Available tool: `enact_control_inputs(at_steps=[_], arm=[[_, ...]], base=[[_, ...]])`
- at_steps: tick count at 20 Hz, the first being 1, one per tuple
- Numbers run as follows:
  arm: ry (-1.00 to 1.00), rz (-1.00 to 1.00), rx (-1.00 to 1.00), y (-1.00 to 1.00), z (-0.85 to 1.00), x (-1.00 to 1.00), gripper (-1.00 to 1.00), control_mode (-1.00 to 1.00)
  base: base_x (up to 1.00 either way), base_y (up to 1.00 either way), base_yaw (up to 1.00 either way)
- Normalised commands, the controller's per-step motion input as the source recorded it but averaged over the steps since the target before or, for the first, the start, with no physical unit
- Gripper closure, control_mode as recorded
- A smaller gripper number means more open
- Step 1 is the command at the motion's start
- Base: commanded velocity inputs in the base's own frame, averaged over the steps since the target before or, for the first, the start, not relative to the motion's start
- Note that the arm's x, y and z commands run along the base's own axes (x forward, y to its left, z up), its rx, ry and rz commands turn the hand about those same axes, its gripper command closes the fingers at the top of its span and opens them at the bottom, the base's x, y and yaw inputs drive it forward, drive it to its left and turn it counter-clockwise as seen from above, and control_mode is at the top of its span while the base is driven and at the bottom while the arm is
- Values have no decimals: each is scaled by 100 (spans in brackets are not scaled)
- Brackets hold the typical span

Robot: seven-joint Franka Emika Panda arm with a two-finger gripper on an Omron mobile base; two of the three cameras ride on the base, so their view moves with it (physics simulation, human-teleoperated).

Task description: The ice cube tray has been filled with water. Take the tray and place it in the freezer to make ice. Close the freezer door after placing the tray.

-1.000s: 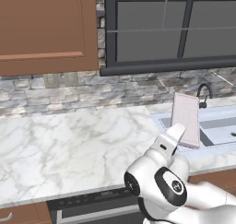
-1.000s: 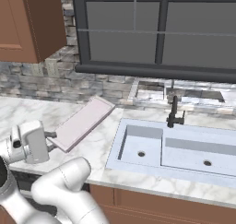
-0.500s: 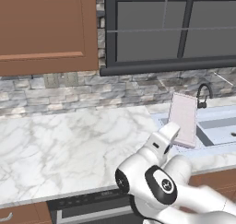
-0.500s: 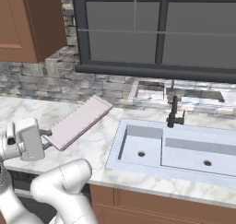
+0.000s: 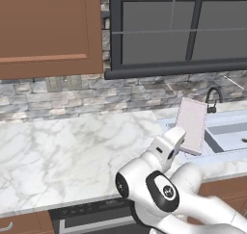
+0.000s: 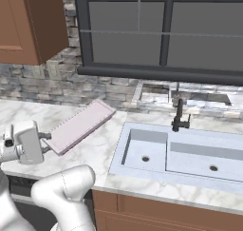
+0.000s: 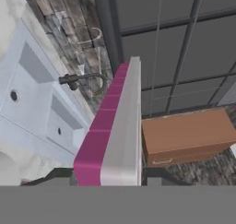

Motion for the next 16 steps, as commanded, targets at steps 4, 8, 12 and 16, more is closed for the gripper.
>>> enact_control_inputs(at_steps=[4,8,12,16], arm=[[0,0,0,0,0,-69,100,-100],[0,0,0,0,0,-89,100,-100],[-1,-1,0,0,0,-99,100,-100],[-2,-1,0,0,1,-55,100,-100]], base=[[0,0,0],[0,0,0],[0,0,0],[0,0,0]])
